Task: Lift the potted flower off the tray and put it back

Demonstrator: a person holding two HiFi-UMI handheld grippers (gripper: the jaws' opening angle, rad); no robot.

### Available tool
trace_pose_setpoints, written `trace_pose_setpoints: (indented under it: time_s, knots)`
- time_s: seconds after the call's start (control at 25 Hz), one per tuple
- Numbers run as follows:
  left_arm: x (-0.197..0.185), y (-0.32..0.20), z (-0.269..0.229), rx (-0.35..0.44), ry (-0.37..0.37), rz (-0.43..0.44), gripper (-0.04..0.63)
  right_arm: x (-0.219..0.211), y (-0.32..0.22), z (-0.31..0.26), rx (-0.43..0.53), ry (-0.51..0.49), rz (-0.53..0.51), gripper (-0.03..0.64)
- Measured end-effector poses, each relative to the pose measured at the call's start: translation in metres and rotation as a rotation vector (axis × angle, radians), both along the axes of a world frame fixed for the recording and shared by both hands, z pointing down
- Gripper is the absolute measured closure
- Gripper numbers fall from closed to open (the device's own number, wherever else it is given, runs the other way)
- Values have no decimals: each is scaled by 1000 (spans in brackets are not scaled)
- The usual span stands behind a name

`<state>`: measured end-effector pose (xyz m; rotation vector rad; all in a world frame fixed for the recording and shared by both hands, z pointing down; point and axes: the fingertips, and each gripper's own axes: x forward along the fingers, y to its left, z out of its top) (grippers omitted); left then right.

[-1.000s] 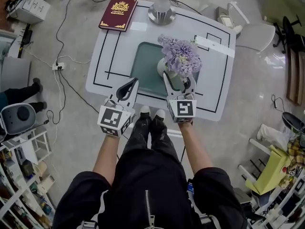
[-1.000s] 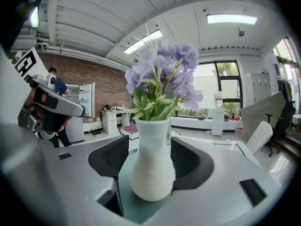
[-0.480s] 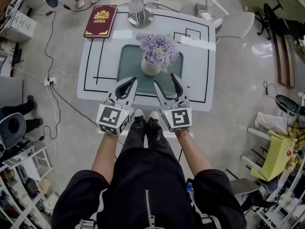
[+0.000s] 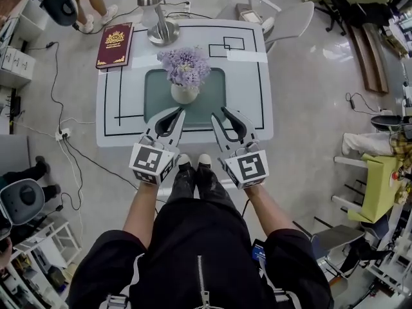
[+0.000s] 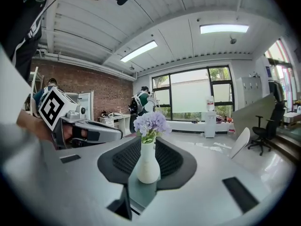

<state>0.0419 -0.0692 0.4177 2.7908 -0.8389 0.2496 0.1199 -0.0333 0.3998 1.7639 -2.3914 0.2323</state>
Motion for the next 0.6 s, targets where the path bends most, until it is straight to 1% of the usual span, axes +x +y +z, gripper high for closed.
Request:
trace_pose_setpoints:
  time_s: [0.04,0.12,0.28,0.44,0.6]
  knots:
    - [3,1,-3,3,3,7,591,2,3,-5,6,0,8,539]
    - [6,3,-8,11,9,18,591,4,7,-13,10,-13,13,565]
    - [8,5,-18,27,17,31,591,0,12,-24,-2,-66,-7,589]
    - [10,9,-27,38,22,38,591,0,19,-34,11,-93,-4,607]
    - [13,13,-34,48,30,46,591,0,23,-36,15,-84,-3,609]
